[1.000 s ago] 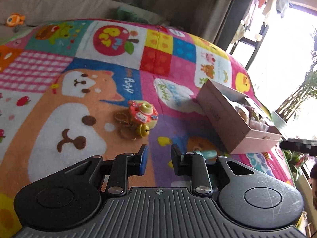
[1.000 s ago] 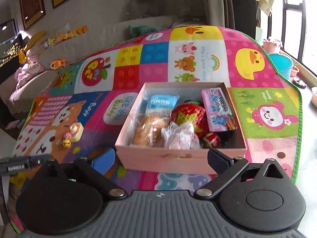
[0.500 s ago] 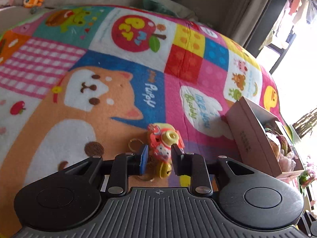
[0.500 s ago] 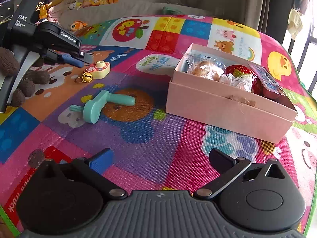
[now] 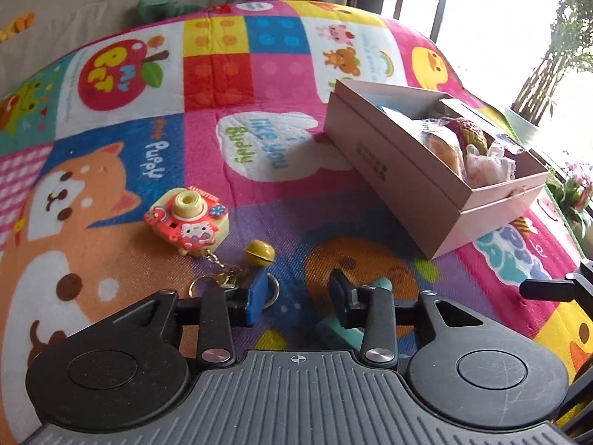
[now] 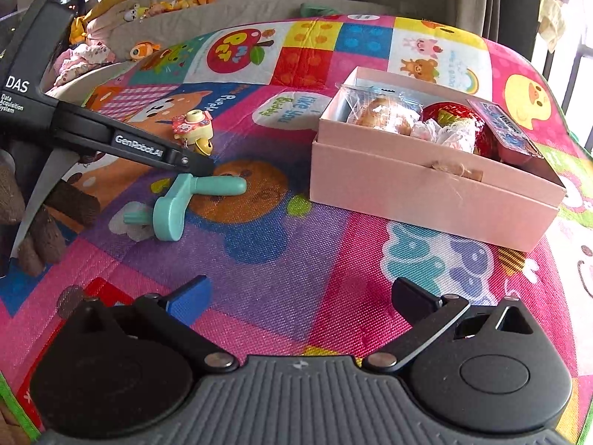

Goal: Organize objects
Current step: 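Reach the left gripper to the pink keychain with yellow lens and grasp it, then lift the pink keychain with the left gripper while the right reaches the mint-green crank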

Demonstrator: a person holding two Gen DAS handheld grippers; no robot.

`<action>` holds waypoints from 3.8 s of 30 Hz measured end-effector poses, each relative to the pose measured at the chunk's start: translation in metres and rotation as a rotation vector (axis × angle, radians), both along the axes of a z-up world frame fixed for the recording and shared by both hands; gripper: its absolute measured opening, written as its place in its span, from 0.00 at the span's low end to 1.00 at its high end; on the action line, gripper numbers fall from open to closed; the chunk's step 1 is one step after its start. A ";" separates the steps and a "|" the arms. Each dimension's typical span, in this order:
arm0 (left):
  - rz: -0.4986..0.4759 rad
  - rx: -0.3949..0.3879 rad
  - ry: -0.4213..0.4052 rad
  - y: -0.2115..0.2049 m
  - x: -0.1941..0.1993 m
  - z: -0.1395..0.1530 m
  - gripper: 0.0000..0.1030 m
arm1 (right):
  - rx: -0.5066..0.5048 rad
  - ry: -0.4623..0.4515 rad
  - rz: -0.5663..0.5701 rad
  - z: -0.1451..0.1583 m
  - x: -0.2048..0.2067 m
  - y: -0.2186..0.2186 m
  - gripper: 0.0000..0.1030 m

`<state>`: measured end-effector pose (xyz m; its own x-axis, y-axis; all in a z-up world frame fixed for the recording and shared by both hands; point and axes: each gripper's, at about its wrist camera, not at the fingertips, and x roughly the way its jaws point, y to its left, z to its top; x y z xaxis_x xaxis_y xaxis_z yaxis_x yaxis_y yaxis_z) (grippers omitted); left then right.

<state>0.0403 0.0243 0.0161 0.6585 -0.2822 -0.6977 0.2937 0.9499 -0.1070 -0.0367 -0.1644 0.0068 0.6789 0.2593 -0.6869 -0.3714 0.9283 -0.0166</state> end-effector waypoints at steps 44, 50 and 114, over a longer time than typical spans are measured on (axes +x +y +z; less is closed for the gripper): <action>-0.135 0.095 -0.074 0.021 0.028 0.014 0.54 | 0.019 0.017 -0.001 0.000 0.003 -0.002 1.00; 0.055 0.150 -0.115 0.038 0.038 0.016 0.47 | 0.019 0.018 -0.001 0.000 0.004 -0.003 1.00; 0.292 -0.125 -0.121 0.078 -0.039 -0.007 0.61 | -0.148 -0.105 -0.010 0.016 -0.001 0.033 1.00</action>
